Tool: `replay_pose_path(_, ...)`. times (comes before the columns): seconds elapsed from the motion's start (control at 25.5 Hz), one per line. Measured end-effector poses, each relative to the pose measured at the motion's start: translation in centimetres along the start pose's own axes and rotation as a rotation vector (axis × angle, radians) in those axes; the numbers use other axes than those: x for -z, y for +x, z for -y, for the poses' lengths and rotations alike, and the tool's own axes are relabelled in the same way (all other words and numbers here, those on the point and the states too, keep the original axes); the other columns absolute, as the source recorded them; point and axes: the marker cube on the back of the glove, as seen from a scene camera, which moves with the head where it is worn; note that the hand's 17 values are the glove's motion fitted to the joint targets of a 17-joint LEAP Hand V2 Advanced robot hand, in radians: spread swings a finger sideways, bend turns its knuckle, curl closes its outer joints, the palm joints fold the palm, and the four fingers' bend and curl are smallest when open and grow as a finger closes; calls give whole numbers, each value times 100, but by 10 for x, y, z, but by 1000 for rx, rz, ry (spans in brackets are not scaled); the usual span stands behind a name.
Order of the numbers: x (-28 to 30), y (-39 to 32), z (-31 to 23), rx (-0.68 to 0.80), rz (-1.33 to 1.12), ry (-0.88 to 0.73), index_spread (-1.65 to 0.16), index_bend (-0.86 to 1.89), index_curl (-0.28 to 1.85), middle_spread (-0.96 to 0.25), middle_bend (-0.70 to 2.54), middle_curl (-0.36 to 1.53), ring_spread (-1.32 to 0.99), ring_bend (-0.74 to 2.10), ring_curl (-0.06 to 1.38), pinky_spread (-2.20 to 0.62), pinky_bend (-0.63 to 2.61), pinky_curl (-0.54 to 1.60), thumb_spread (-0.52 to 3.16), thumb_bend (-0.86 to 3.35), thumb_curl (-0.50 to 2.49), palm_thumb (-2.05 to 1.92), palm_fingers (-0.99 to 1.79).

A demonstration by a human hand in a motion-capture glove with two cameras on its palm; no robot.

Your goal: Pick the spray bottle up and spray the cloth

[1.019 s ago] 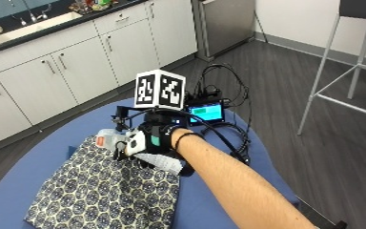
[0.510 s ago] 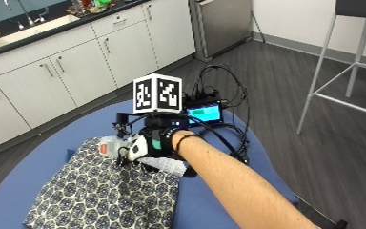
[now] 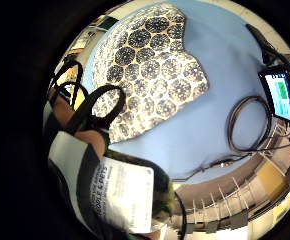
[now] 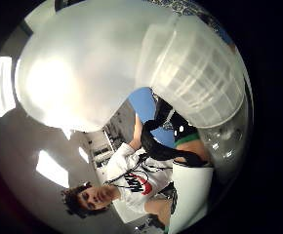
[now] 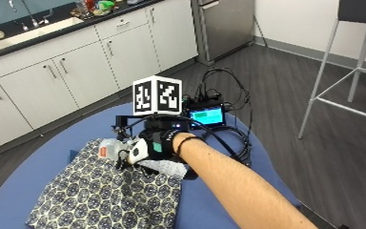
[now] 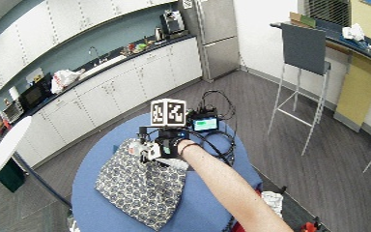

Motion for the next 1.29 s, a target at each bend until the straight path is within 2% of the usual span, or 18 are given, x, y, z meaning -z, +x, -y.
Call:
replay_pose_path(0.55,-10,-14,-1,61,-1,-10,-16,12,31,-6,60,48,-9,72,43,-7,51,34,111,-2,49,78,126)
replay_pose_path(0.78,-34,-65,-3,288,106,95,-16,13,31,-6,61,48,-9,72,43,-7,50,34,111,-2,49,78,125)
replay_pose_path(0.94,-48,-106,-12,455,273,173,-16,14,32,-7,60,48,-9,70,42,-6,48,34,113,-3,48,75,122)
replay_pose_path(1.06,-68,-137,-14,561,398,173,-17,15,33,-7,58,47,-8,66,41,-5,46,33,114,-3,46,72,116)
replay_pose_path(1.29,-122,-172,2,643,507,150,-20,15,34,-9,52,45,-10,57,39,-2,38,31,115,-3,43,69,105)
